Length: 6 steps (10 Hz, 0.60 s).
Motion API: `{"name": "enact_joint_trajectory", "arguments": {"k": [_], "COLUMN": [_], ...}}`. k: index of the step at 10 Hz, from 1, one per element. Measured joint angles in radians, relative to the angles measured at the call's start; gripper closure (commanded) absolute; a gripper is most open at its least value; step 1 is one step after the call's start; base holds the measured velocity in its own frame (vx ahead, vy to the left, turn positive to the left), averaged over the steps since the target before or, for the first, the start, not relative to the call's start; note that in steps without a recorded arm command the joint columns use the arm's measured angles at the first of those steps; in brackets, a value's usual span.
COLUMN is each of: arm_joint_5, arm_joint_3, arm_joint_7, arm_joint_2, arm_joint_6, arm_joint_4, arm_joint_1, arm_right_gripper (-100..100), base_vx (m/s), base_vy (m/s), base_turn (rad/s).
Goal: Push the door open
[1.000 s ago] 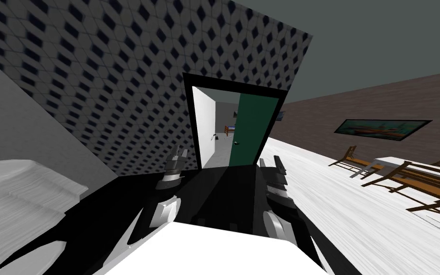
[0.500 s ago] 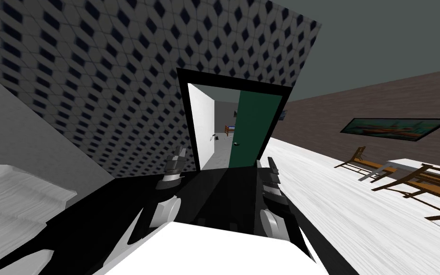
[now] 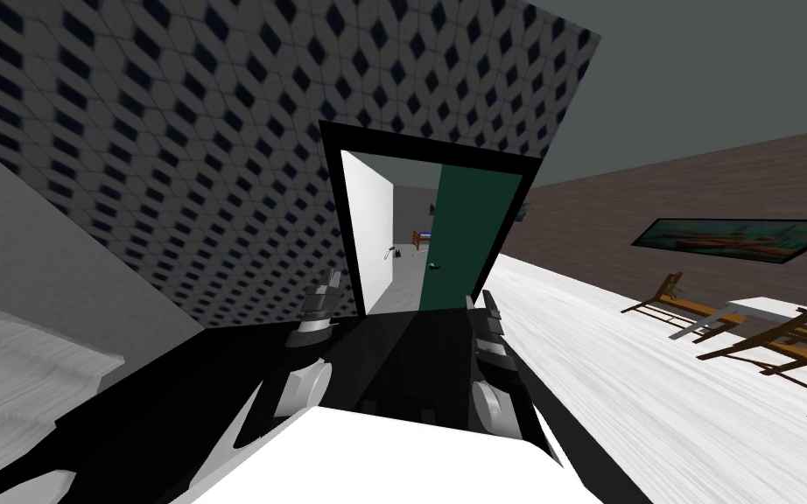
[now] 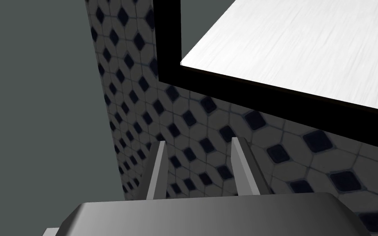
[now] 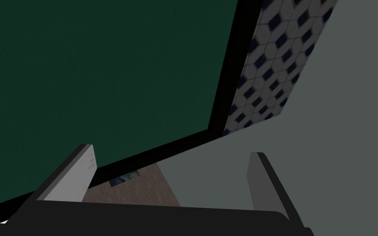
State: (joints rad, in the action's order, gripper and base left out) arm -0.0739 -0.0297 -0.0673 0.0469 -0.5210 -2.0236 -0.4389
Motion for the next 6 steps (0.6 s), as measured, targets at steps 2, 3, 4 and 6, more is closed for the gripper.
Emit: {"name": "enact_joint_trajectory", "arguments": {"k": [2,3,4,6], "arm_joint_5": [-0.002,-0.003,-0.002,0.002], "arm_joint_3": [0.003,0.005,0.005,-0.001], "arm_joint_7": [0.001,0.001,0.004,0.012], "arm_joint_2": [0.010,0.015,0.016,0.016], "arm_joint_6": [-0.010,-0.015,-0.017,-0.024], "arm_joint_4": [0.047,0.073,0.100,0.140], "arm_joint_1": [0.019,0.030,0.047,0.059], "arm_right_gripper": [-100,-100,-100,-100], "base_vx": [0.095,0.097,0.086,0.099], "base_vy": [-0.056,-0.062,-0.058,-0.063], "base_turn": [0.020,0.027,0.018,0.020]}}
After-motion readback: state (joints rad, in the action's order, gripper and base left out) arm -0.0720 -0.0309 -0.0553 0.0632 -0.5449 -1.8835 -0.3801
